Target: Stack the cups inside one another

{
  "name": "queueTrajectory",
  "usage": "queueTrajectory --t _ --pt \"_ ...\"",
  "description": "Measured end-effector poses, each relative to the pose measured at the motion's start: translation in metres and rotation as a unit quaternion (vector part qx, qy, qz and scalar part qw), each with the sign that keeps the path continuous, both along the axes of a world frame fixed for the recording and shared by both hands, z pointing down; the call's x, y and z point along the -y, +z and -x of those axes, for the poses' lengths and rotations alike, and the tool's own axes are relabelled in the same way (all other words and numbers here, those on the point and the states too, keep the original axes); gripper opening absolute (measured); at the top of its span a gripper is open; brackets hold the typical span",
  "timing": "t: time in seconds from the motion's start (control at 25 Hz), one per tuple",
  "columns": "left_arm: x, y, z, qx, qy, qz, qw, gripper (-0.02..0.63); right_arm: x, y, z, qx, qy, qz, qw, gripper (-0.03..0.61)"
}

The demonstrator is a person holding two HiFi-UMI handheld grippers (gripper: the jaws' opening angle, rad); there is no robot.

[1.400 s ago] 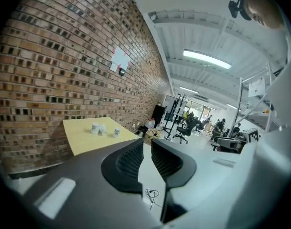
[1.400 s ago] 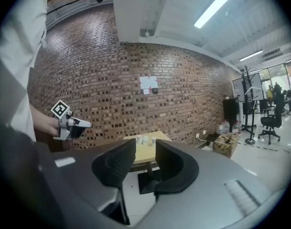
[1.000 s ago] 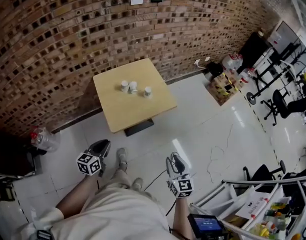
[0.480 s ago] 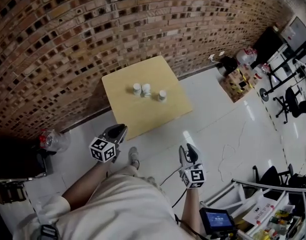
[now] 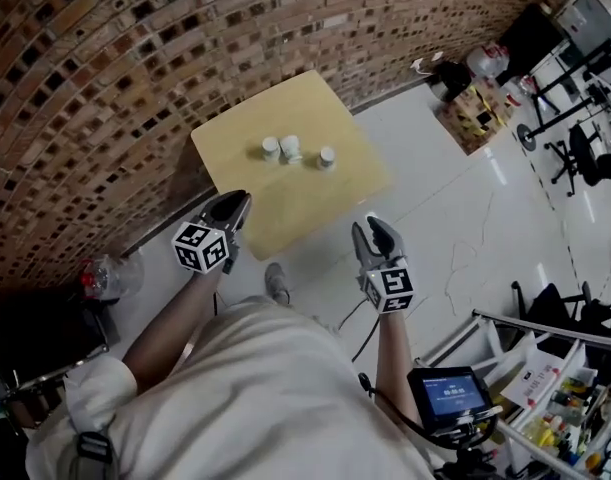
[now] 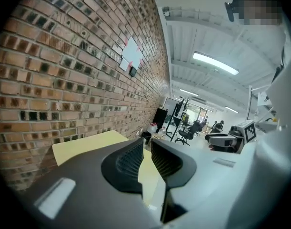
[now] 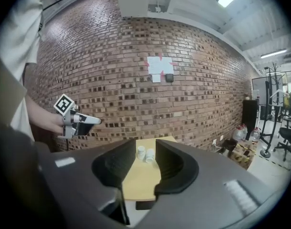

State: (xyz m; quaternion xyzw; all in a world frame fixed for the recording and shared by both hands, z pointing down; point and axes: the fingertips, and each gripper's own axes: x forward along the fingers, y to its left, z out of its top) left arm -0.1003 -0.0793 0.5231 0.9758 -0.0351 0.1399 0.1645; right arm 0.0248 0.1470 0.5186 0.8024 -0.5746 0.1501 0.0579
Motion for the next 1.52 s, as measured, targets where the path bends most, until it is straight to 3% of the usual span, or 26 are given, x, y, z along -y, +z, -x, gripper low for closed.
queueTrajectory --t 0.24,0.48,0.84,0.96,1.2,1.52 --pt "0.016 -0.012 -0.031 -0.036 0.019 -0.006 0.9992 0.064 0.032 0.007 -0.007 -0.002 -0.001 0.015 1.000 0.124" --pt "0.038 0.000 -0.033 -0.040 0.022 -0.009 0.9989 0.063 0.056 0.019 -0.008 0.001 0.001 0.032 0.999 0.124" --pt "0.045 0.020 -0.048 -0.012 0.006 -0.010 0.9999 0.061 0.067 0.033 -0.046 0.009 -0.028 0.066 0.997 0.124" --pt "0.041 0.028 -0.056 0.004 -0.005 -0.005 1.0000 0.061 0.076 0.050 -0.069 0.012 -0.048 0.098 0.994 0.124" --pt "0.049 0.032 -0.089 0.007 -0.063 0.003 0.9980 0.072 0.114 0.088 -0.116 0.026 -0.143 0.160 0.976 0.152" --pt "0.052 0.011 -0.124 0.002 -0.134 -0.014 0.9909 0.095 0.163 0.136 -0.153 -0.027 -0.286 0.233 0.929 0.197"
